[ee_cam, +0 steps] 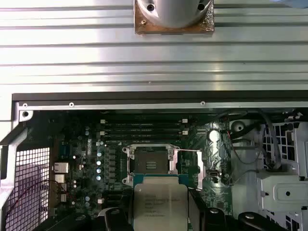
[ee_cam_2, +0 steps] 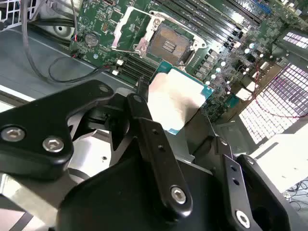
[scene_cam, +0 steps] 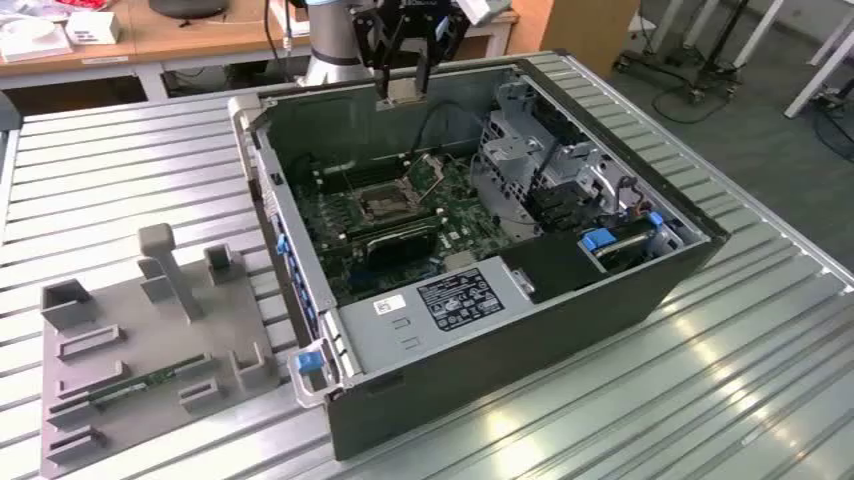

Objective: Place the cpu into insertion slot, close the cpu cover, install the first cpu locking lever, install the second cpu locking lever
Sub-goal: 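Place the cpu into insertion slot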

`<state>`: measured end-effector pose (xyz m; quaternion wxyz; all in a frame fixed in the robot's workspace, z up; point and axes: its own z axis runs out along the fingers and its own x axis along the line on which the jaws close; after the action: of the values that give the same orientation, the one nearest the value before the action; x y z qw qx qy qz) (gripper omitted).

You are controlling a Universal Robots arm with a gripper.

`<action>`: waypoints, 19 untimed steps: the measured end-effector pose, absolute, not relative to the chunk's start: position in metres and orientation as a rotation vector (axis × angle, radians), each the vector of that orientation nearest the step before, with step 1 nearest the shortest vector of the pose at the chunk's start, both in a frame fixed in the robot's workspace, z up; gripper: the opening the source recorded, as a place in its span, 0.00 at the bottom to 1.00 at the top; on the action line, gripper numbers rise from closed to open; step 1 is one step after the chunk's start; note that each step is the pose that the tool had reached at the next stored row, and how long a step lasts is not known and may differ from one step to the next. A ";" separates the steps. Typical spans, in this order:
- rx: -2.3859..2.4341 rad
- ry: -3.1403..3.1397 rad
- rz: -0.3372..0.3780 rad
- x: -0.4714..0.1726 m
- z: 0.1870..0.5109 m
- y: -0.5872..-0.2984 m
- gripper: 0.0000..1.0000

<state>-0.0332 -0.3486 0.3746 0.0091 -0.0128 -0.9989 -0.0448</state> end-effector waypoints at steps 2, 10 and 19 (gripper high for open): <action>-0.040 -3.120 -0.140 -0.033 0.375 -0.349 0.54; -0.040 -3.120 -0.140 -0.033 0.375 -0.351 0.54; -0.040 -3.120 -0.140 -0.033 0.375 -0.352 0.54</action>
<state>-0.0332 -0.3522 0.3745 0.0091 -0.0128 -0.9989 -0.0449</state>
